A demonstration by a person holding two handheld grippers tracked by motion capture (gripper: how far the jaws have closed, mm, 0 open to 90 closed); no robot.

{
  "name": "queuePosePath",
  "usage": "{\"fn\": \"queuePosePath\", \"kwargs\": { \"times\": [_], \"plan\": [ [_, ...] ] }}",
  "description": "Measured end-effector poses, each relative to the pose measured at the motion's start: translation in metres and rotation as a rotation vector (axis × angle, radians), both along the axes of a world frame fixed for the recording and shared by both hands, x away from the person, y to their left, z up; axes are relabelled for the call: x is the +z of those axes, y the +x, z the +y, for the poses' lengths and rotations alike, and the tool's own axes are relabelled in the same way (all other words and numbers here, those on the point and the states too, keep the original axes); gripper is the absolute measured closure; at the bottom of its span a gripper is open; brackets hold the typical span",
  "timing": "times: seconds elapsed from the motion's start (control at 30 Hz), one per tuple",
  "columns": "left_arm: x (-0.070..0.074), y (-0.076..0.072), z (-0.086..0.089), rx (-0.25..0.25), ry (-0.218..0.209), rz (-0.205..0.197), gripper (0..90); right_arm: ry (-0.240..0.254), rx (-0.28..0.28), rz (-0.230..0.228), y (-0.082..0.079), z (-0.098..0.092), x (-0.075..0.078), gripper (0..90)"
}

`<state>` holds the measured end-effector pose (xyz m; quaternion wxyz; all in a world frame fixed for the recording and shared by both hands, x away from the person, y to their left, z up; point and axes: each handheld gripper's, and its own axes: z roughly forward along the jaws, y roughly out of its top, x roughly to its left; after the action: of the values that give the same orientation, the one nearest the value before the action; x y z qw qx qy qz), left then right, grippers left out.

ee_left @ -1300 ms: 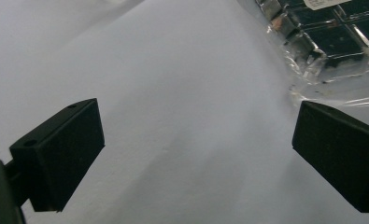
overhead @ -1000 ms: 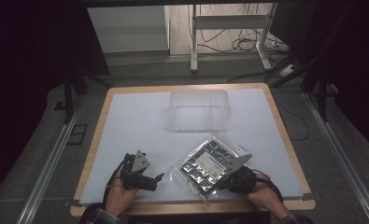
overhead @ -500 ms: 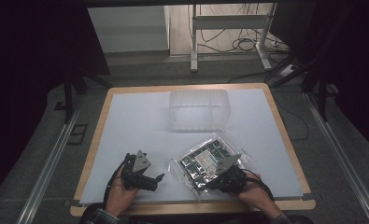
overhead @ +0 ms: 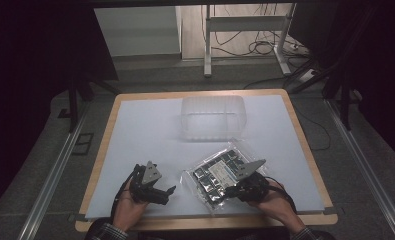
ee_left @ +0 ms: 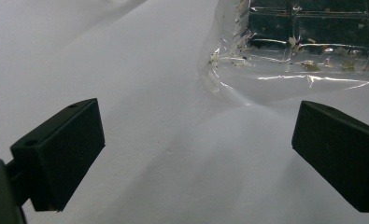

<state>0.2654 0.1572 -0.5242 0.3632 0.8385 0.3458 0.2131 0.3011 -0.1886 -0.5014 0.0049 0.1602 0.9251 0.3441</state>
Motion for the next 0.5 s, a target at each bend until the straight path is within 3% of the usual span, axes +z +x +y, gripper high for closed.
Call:
{"fn": "queuePosePath", "kwargs": {
  "times": [0.5],
  "plan": [
    [0.000,0.000,-0.001,0.000,-0.001,0.002,2.1,0.066,-0.175,-0.036,0.027,-0.025,0.020,73.1]
  ]
}}
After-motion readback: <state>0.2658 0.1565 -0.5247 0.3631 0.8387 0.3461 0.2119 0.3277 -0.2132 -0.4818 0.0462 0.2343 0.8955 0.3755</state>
